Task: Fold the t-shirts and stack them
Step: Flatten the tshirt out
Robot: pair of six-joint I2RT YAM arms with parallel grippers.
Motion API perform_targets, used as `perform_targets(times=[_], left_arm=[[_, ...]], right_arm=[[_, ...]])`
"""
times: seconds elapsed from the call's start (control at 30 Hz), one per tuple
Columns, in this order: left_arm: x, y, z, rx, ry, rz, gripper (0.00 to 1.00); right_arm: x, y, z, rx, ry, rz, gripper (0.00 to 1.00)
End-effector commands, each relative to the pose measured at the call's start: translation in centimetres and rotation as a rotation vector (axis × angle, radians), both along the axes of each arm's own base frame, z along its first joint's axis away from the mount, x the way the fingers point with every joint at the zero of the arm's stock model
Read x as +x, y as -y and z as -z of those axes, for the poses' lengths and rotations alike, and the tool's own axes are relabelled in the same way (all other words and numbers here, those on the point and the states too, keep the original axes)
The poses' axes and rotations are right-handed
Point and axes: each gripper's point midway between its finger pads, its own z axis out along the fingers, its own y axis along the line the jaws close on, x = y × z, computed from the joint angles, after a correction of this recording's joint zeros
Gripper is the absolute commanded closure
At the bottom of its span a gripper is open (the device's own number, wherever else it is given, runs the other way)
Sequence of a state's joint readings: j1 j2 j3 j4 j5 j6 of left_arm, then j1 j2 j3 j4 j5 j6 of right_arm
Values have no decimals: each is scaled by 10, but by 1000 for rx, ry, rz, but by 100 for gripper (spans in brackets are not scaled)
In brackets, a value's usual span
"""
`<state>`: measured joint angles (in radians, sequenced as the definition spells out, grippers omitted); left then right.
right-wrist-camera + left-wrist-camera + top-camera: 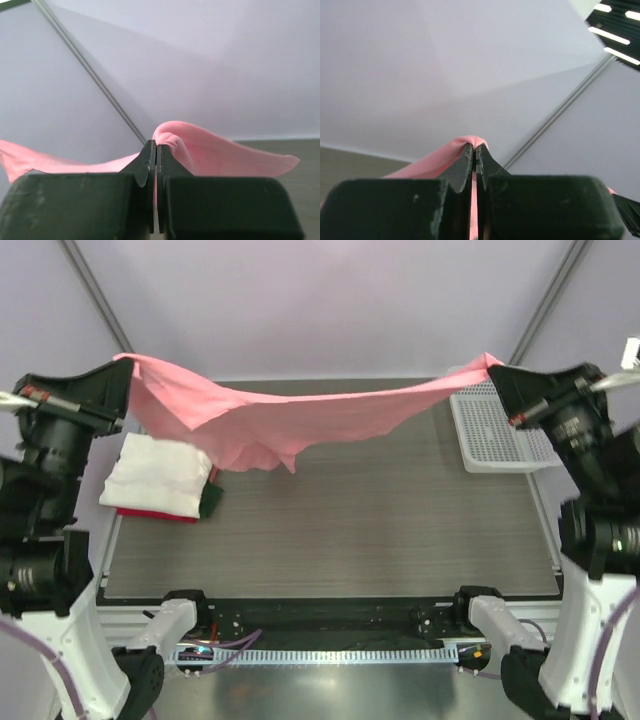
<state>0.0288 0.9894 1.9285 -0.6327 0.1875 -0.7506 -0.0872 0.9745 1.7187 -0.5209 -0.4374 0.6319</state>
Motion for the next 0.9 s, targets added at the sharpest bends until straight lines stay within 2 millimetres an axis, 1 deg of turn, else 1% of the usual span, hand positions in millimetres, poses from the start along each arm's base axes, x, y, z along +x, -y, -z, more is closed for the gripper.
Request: perform_targets(times=[0.0,0.03,0.1,0.13,0.2,0.23,0.27,0.3,0.33,0.37,0.4,0.43,0.47,0.5,0.53,0.57,0.6,0.63,0.67,0.7,0.73,0.77,0.8,0.83,0.87], left_arm=[[-22,-7,-33,-4,147,-45,100],[-30,-9,-37,-16,170,-51,100],[-31,-11,-40,-28,190,-61,100],[-27,-12,-38,-39,184,-64,100],[-11,-12,-37,-49,177,-60,100],[4,-12,-30,-62,148,-55,100],[27,-10,-21,-65,108,-37,100],[41,-8,-19,-70,104,-22,100],[55,-6,-12,-75,85,-9,100],[77,-5,5,-96,39,4,100],[107,-4,19,-104,2,14,100],[123,-4,30,-111,-32,17,100],[156,-2,51,-113,-101,31,100],[171,-1,60,-113,-128,39,100],[187,0,70,-116,-163,46,100],[199,1,77,-118,-187,55,100],[222,3,86,-126,-220,70,100],[231,5,83,-127,-219,83,99],[239,6,79,-131,-218,92,100],[238,7,50,-130,-165,104,100],[261,9,61,-128,-197,117,100],[269,8,61,-129,-211,117,100],[254,10,14,-118,-102,125,100],[275,9,24,-122,-121,122,100],[272,9,10,-122,-80,125,100]], right_arm=[[-34,14,-21,-17,118,109,99],[-44,15,-16,-17,122,119,99],[-48,23,-12,-6,123,170,99],[-45,27,-6,-4,110,190,99],[-41,32,-4,-3,102,218,99],[-35,33,-2,-3,86,223,99],[-19,34,7,0,42,222,99],[-8,35,13,2,15,221,99],[5,36,23,9,-25,220,99],[17,37,32,17,-60,221,99],[41,39,49,32,-129,219,99],[55,39,61,39,-169,211,99],[69,38,70,45,-203,200,99],[92,37,84,59,-249,184,99],[104,29,91,61,-275,127,99],[115,24,95,68,-286,96,99],[124,18,99,73,-299,53,99],[146,15,108,92,-335,26,99],[153,12,110,95,-347,8,99],[162,13,111,98,-355,9,99],[174,16,107,104,-351,21,99],[181,21,103,110,-346,49,99],[183,22,85,113,-306,55,99],[195,25,88,127,-320,61,99],[199,26,81,138,-310,61,99]])
